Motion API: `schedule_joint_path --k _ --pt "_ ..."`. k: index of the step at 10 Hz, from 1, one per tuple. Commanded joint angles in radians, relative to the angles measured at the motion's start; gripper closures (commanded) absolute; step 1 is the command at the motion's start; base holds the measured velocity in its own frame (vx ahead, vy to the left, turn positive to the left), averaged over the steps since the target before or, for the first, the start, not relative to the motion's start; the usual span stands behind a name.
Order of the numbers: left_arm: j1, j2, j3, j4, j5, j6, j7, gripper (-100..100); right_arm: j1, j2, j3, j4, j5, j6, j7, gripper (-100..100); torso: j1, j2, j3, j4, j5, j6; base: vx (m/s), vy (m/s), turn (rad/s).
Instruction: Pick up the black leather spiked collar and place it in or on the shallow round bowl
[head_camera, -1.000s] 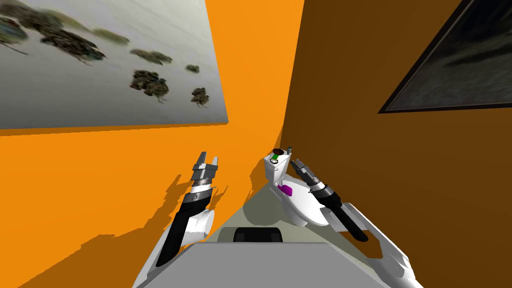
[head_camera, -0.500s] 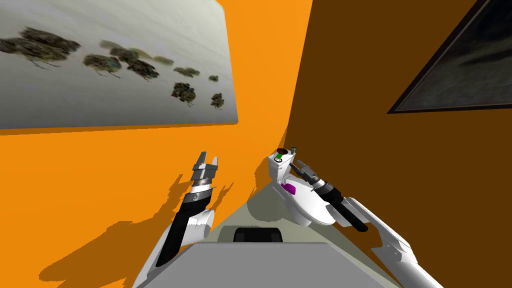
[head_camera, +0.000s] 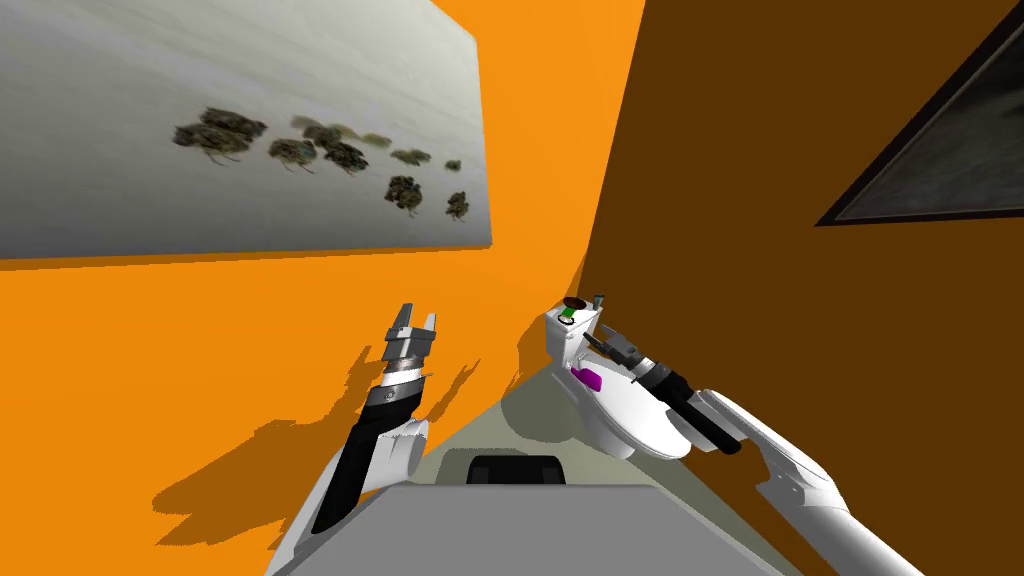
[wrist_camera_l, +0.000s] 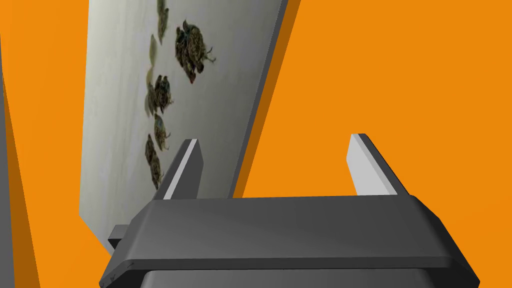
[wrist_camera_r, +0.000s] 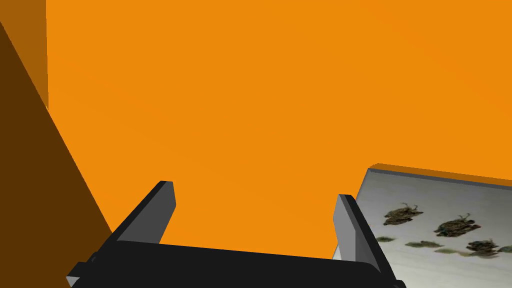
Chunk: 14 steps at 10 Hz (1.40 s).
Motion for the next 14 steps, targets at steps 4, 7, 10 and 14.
schedule_joint_path --k 4,7,10,14 --pt "0.0 0.0 0.0 0.0 0.0 0.0 0.0 0 -0.017 -0.077 -0.007 0.121 0.06 0.008 0.014 -100 -0.001 -0.002 -0.001 0.0 0.0 -0.001 -0.006 0.056 0.113" --pt "0.0 0.0 0.0 0.0 0.0 0.0 0.0 0 -0.022 -0.108 -0.008 0.174 0.088 0.012 0.021 -100 -0.001 -0.003 -0.002 -0.001 0.0 0.0 0.008 0.05 0.08" --pt "0.0 0.0 0.0 0.0 0.0 0.0 0.0 0 -0.027 -0.166 -0.008 0.254 0.144 0.024 0.03 -100 -0.002 -0.004 -0.002 -0.001 0.0 0.0 0.028 0.052 0.142" --pt "0.0 0.0 0.0 0.0 0.0 0.0 0.0 0 -0.028 -0.192 -0.006 0.342 0.172 0.032 0.034 -100 -0.001 -0.005 -0.003 -0.001 0.0 0.0 0.04 0.049 0.096"
